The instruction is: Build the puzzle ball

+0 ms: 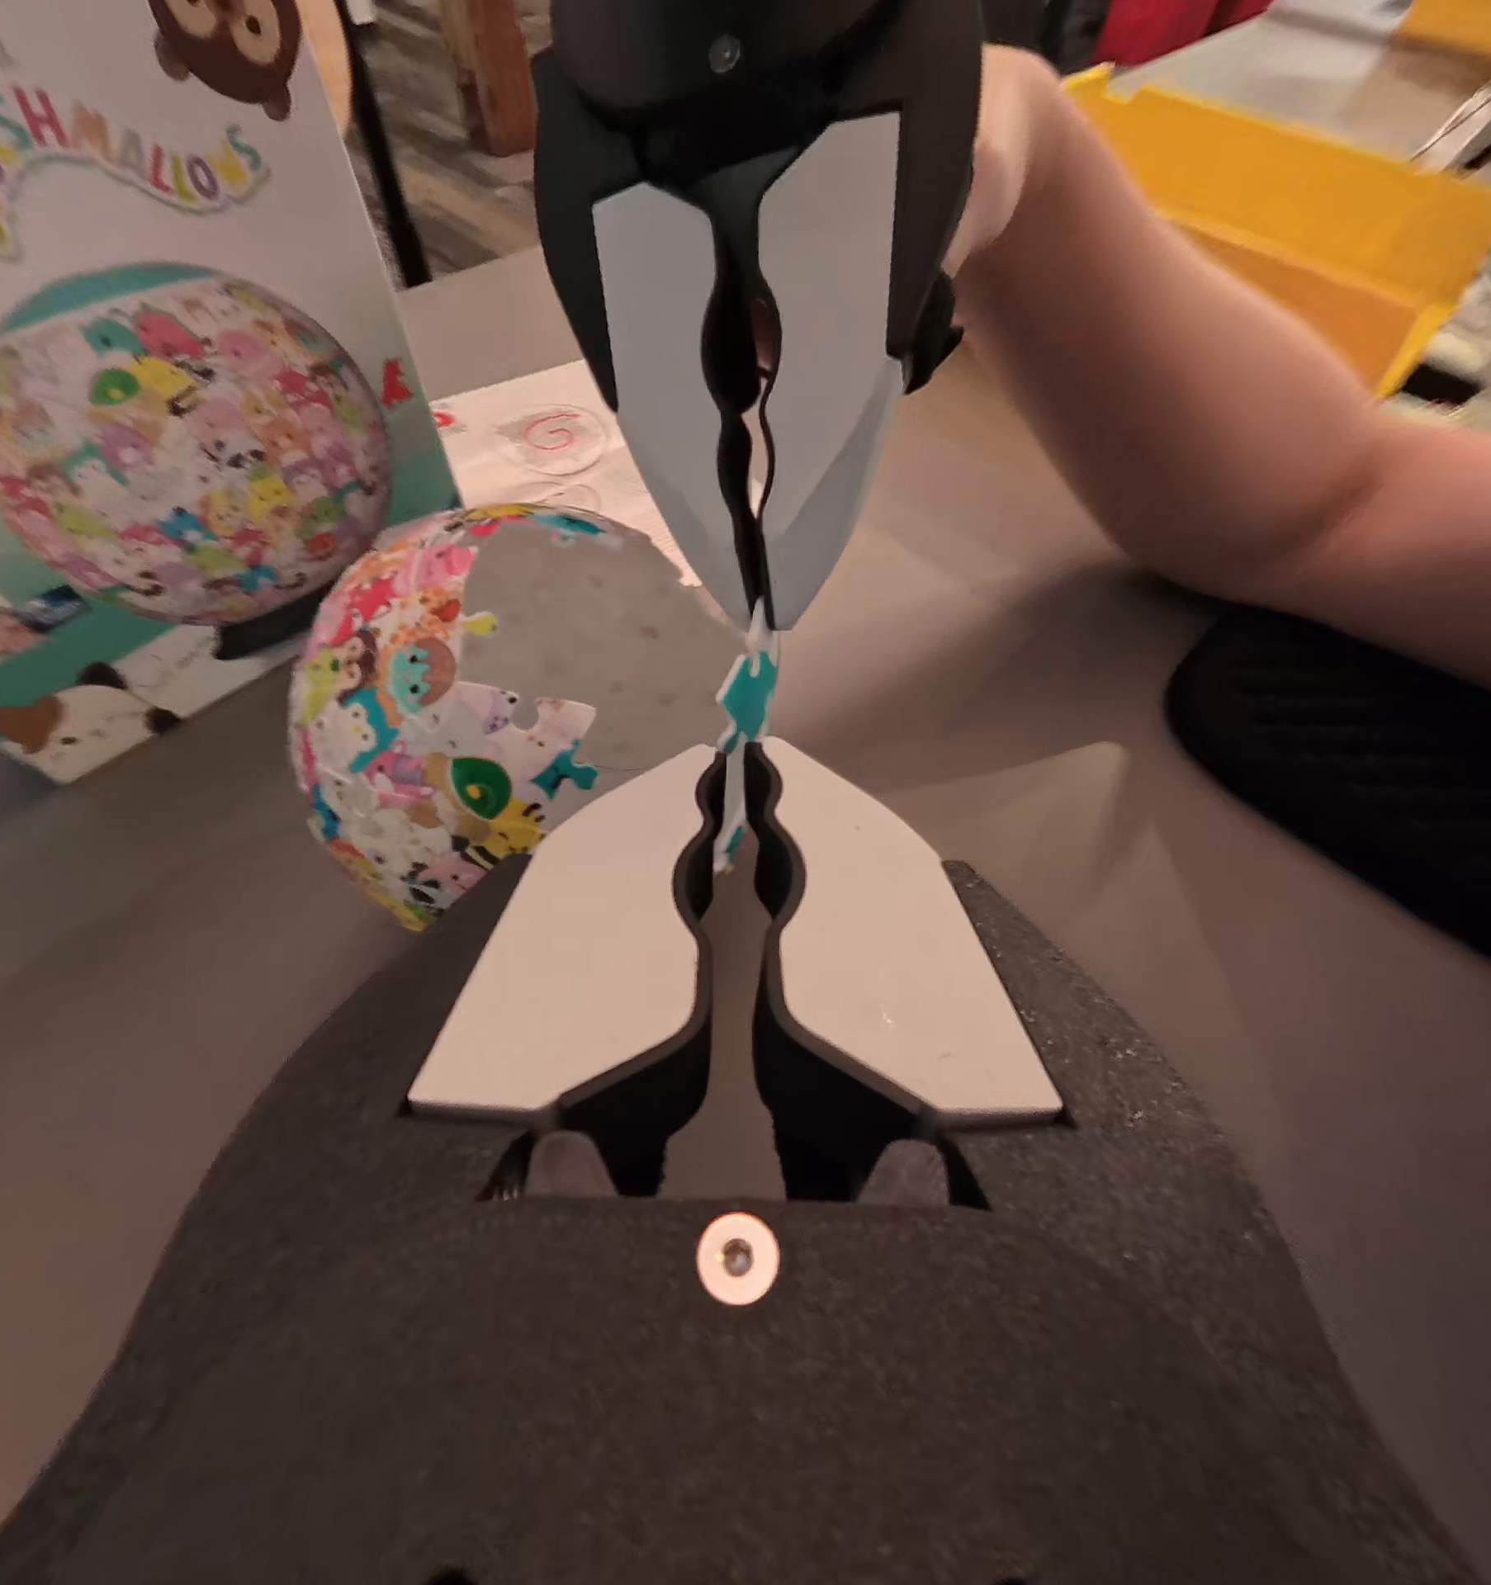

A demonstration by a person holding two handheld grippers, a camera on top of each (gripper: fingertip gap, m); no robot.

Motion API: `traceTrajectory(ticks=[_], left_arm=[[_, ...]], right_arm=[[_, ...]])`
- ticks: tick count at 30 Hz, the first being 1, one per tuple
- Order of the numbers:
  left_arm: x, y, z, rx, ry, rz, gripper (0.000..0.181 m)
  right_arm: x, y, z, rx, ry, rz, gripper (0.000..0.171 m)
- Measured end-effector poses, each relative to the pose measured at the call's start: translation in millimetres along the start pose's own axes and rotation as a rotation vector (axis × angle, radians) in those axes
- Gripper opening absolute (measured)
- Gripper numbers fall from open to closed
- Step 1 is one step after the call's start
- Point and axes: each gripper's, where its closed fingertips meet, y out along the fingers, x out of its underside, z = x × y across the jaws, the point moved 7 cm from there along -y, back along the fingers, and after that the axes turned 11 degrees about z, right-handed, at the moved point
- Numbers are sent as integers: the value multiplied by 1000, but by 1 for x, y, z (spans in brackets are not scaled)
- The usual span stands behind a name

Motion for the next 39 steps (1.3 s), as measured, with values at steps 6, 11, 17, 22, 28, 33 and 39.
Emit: traceTrajectory(ticks=[6,11,17,22,28,33,39], left_arm=[[-7,4,-1,-24,61,-47,11],[-9,7,1,5,91,-99,18],[-14,15,1,41,150,-239,20],[-14,20,-2,72,153,-344,15],[-11,23,-2,82,127,-342,7],[-11,22,-3,74,110,-333,7],[-10,23,-4,71,92,-327,6]], right_arm=[[5,8,4,-11,51,-34,2],[4,11,3,-15,64,-36,2],[8,15,6,-19,69,-55,3],[8,13,7,-17,53,-53,3],[9,11,8,-21,53,-44,3],[9,11,9,-16,38,-39,3],[10,15,5,-5,17,-66,15]])
